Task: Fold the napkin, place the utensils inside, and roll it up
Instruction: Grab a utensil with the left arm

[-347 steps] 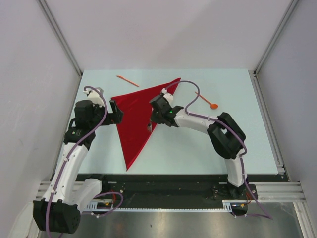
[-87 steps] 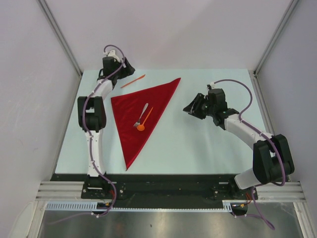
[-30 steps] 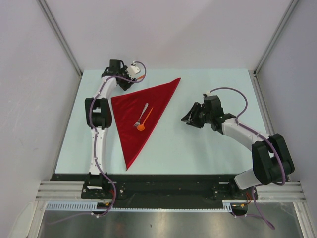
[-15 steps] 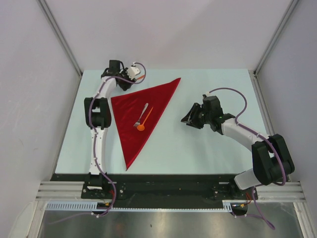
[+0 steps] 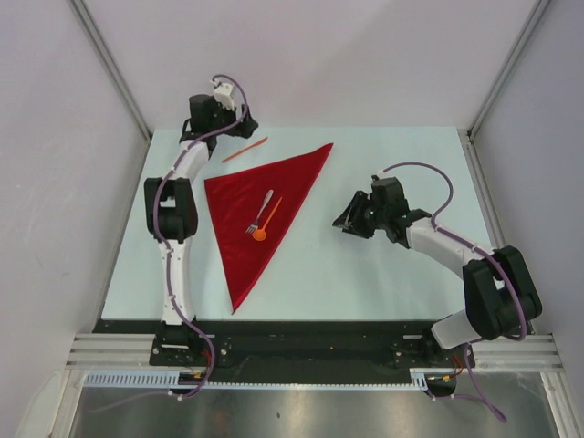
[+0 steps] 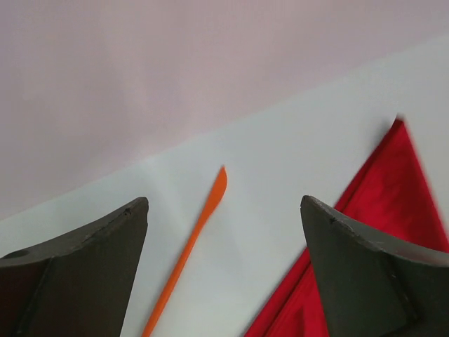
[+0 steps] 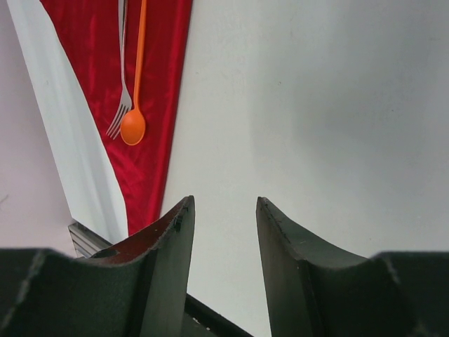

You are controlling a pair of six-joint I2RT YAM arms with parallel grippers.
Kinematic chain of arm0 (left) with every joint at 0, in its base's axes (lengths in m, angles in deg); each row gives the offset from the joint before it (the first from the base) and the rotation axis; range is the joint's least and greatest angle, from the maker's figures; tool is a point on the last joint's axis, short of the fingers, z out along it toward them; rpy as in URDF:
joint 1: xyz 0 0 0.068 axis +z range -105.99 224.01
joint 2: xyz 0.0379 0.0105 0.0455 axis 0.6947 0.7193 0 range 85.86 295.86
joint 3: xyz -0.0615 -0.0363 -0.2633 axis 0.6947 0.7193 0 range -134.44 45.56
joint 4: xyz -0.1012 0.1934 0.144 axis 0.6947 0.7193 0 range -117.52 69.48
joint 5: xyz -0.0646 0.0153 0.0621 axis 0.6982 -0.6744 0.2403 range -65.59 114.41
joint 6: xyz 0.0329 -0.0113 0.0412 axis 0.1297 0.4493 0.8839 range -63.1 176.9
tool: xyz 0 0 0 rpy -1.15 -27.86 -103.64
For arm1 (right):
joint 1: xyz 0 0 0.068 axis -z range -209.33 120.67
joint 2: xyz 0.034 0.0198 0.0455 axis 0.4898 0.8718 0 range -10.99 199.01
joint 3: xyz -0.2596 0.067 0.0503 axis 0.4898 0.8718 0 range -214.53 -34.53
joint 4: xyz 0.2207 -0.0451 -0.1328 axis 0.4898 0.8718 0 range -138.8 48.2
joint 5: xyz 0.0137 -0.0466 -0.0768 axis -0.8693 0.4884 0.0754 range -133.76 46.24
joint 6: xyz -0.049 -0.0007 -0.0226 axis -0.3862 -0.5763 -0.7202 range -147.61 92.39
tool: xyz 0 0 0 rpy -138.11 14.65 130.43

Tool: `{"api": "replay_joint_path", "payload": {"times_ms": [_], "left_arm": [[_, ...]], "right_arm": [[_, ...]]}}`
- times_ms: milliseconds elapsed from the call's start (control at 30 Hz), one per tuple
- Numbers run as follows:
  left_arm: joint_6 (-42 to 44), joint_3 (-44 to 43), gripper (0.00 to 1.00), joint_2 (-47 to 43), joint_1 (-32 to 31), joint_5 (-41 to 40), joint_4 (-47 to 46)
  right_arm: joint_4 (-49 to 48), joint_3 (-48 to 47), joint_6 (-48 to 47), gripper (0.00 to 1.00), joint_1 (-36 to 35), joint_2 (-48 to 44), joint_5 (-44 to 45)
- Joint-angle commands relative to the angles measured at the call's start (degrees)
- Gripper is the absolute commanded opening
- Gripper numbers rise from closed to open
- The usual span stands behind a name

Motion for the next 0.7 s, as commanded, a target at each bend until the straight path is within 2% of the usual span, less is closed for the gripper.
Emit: {"api": "replay_joint_path", "payload": {"times_ms": [0, 67, 367, 667], "left_arm": [[-31.3, -5.6, 0.94, 3.4, 0.0, -5.3, -10.6], [-35.0, -5.9, 0.94, 4.8, -0.2, -3.4, -13.8], [-45.4, -7.7, 0.94, 8.7, -2.1, -9.7, -10.2], [-47.1, -8.0, 0.94, 10.0, -4.5, -13.5, -5.4]], "right_arm": [[-0.5, -1.3, 0.4, 0.45, -0.6, 0.6, 0.7], [-0.4, -1.4, 0.4, 0.45, -0.8, 0.7, 0.9], [-0.2, -2.5, 1.0, 0.45, -1.9, 1.8, 1.3], [-0.4, -3.6, 1.4, 0.45, -3.0, 3.2, 1.2]]}}
